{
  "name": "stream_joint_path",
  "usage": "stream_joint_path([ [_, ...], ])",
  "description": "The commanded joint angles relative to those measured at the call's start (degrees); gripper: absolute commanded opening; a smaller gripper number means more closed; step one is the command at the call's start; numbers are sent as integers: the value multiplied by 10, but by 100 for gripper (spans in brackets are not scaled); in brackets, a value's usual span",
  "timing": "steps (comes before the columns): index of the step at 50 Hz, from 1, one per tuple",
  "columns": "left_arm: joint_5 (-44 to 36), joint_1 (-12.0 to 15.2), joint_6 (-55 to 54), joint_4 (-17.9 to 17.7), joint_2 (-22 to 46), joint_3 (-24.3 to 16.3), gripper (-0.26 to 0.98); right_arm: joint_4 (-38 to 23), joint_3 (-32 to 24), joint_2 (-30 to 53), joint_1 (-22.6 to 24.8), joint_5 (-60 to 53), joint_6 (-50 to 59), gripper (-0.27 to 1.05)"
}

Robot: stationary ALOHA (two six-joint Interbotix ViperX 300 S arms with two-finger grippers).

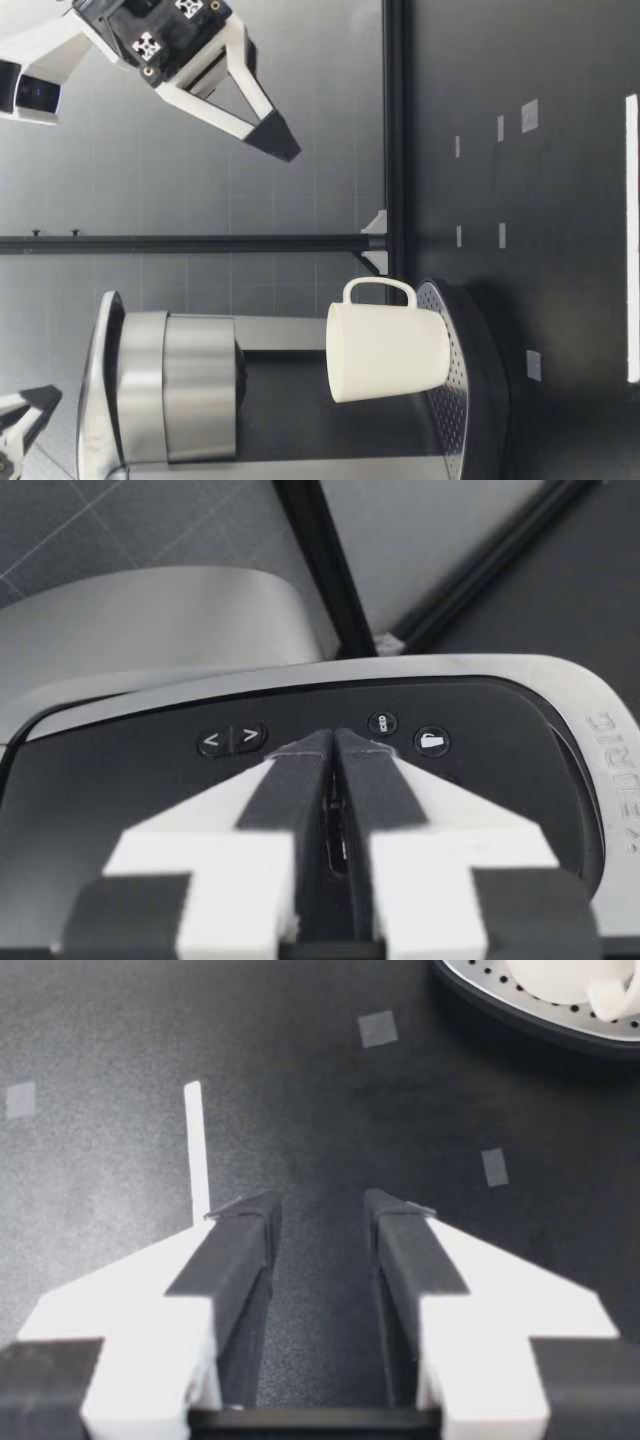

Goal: Place the coffee capsule inside the capsule container, then place the cup onto the center of the cup tray.

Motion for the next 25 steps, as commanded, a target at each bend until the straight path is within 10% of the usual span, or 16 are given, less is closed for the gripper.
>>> stream_joint_path([
  [1,4,3,3,0,2,-20,13,3,-6,-11,4,-4,-3,41],
  [25,9,13,3,0,7,-11,13,2,-7,-11,4,-5,-4,41],
])
